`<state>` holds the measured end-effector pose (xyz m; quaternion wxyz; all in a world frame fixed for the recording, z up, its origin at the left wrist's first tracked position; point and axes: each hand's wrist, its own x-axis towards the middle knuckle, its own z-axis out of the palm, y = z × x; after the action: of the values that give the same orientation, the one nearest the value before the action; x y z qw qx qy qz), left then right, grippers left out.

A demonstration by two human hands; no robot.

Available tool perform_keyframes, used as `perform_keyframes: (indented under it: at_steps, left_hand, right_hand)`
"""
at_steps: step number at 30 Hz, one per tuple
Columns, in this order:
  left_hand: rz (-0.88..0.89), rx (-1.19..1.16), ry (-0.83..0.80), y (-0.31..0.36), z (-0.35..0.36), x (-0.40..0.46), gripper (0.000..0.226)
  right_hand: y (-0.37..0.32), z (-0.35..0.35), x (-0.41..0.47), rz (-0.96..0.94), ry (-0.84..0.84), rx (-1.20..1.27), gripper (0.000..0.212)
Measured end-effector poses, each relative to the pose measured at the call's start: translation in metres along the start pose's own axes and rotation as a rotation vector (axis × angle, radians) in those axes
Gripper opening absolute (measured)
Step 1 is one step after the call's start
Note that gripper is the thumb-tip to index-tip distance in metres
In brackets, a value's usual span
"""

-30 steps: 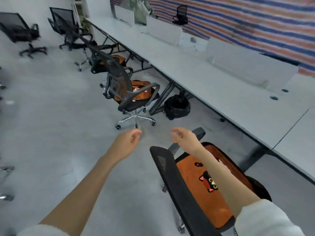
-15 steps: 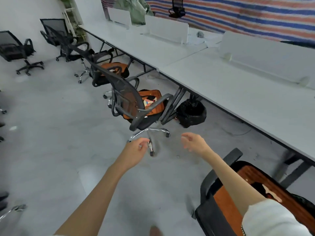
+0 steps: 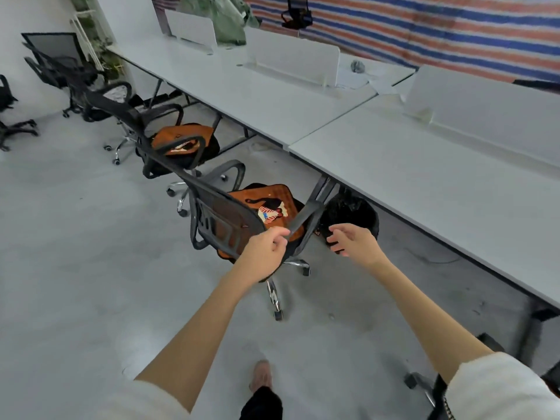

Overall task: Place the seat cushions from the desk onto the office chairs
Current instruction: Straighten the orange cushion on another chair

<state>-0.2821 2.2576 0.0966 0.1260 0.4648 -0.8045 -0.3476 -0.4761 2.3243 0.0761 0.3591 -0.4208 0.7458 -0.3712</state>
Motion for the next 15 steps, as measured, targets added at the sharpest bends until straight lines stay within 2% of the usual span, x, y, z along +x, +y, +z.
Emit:
perform_keyframes:
  at_steps: [3,6,10,15]
  left_hand:
    - [0.114,0.028,-0.063,0.005,-0.025,0.057,0.035]
    - [0.183,0.074,-0.056,0.014,-0.049,0.127,0.036]
    - [0.153,0.263,-0.024,0.016,-0.061,0.215,0.037]
    - [-0.015,0.431,-0.045,-0.006,-0.067,0.324,0.036]
  right_hand:
    - [-0.016,0.002,0.052,0.038,0.011,-0.020,0.029]
    - [-0.034,0.001,0.105,0.063,0.052,-0.011,0.030]
    - [-0.044,0.004,0.164,0.099,0.040,-0.016,0.030]
    - [-0.039,0.005,0.267,0.184,0.004,0.012,0.031]
